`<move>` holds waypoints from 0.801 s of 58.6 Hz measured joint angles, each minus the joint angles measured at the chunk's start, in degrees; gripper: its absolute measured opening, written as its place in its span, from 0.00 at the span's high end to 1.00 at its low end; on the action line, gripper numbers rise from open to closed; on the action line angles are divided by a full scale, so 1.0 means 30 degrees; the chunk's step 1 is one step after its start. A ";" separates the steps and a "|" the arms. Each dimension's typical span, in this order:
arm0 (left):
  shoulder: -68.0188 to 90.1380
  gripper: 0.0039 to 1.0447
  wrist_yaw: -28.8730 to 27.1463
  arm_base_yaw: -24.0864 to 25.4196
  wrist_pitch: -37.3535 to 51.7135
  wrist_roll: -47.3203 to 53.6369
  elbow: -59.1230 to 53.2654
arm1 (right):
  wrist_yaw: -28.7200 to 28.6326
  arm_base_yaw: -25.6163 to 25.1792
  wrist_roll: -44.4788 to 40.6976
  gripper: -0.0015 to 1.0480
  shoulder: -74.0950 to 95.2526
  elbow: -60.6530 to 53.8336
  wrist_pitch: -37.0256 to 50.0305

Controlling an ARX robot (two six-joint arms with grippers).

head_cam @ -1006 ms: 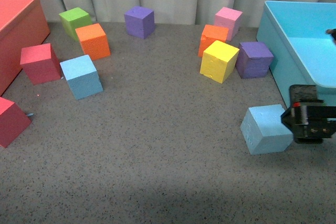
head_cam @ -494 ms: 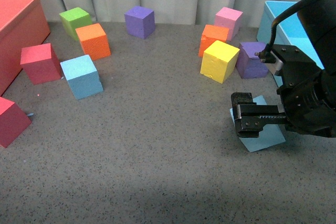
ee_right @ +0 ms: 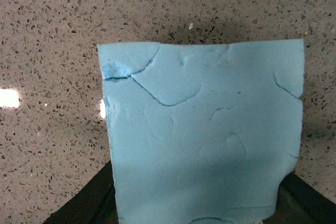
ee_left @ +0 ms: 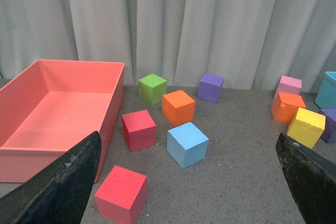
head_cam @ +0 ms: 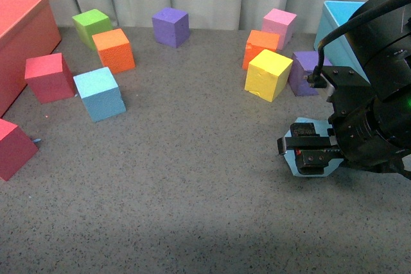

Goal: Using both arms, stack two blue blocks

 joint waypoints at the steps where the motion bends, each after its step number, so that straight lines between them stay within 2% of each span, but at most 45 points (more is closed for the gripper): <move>1: -0.0007 0.06 0.0000 0.0000 0.0000 0.0000 0.0000 | -0.0015 0.0000 0.0000 0.47 0.0000 0.0000 0.0022; 9: 0.0000 0.06 0.0000 0.0000 0.0000 0.0000 0.0000 | -0.0066 0.0007 -0.0029 0.55 -0.0189 -0.0073 0.0146; 24: 0.0000 0.06 0.0000 0.0000 0.0000 0.0000 0.0000 | -0.0729 0.0452 -0.0379 0.59 -0.1880 -0.0284 0.0160; 33: 0.0000 0.06 0.0000 0.0000 0.0000 0.0000 0.0000 | -0.1435 0.1464 -0.0736 0.62 -0.1872 0.0699 -0.0277; 47: 0.0000 0.06 0.0000 0.0000 0.0000 0.0000 0.0000 | -0.2142 0.3315 -0.0882 0.63 0.0801 0.4299 -0.1173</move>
